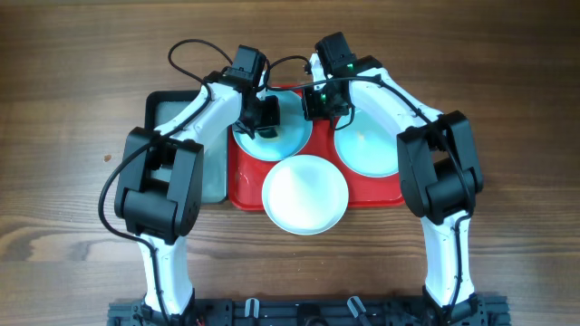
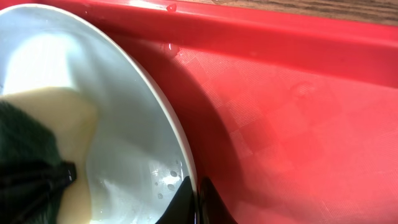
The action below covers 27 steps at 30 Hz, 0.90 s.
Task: Clean dirty plates on tray and stack at the side
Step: 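Wipe the plate with the sponge while the right gripper holds its rim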
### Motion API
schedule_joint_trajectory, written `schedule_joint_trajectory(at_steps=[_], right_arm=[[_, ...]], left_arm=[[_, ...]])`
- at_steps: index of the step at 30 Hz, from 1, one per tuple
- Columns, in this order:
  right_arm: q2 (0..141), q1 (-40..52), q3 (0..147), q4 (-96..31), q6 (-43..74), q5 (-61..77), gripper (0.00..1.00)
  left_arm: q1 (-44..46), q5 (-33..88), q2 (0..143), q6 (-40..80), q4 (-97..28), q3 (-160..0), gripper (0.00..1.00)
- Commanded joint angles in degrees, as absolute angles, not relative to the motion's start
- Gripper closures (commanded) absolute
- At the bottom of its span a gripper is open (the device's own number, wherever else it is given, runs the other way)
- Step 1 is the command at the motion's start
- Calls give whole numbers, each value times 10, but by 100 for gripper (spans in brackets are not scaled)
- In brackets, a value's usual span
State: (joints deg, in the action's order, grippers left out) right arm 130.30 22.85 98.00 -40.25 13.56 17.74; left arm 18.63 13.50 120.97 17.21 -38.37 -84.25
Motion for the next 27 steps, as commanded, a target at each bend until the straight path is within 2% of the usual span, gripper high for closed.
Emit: schedule_joint_trajectory(at_steps=[1, 5, 11, 17, 27], right_arm=[[1323, 233, 978, -403, 130, 179, 96], [1323, 233, 978, -403, 130, 179, 96], [1323, 233, 978, -405, 131, 179, 96], [1323, 233, 978, -406, 130, 179, 96], [1323, 233, 978, -411, 130, 179, 96]], left_arm=[[186, 175, 1186, 167, -401, -844, 96], [185, 172, 1146, 167, -395, -844, 96], [185, 117, 1145, 167, -419, -843, 96], [199, 115, 1146, 167, -419, -842, 96], [237, 115, 1204, 167, -393, -842, 96]])
